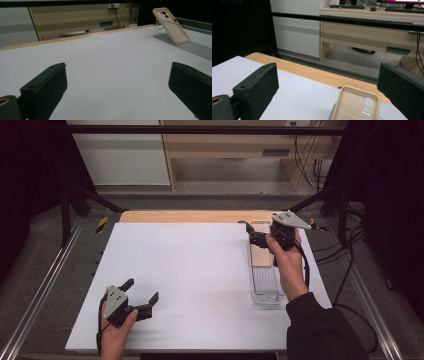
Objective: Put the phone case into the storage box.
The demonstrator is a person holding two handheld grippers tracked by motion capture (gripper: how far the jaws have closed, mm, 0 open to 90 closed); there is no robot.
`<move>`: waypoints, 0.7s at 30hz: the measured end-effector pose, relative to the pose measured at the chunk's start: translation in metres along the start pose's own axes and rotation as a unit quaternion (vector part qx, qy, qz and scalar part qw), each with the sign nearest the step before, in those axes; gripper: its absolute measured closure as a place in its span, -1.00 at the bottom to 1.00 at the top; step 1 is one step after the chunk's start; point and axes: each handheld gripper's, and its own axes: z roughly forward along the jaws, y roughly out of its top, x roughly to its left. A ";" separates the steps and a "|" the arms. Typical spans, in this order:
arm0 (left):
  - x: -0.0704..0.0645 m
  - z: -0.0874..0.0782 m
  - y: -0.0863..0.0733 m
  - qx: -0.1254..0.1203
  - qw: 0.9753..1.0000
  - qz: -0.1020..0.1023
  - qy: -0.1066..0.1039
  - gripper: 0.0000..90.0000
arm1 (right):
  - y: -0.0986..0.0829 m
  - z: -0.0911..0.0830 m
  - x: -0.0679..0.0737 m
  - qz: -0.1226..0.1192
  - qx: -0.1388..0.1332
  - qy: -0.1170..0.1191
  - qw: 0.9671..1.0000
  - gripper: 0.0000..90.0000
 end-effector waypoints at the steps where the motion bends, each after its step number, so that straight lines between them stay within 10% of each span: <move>1: 0.002 -0.001 0.000 -0.001 1.000 -0.001 0.002 -0.96 | 0.000 -0.002 -0.001 0.000 -0.001 0.001 1.000 -0.91; 21: 0.023 -0.019 0.001 -0.023 1.000 -0.015 0.012 -0.96 | -0.008 -0.031 -0.017 0.007 -0.021 0.018 1.000 -0.92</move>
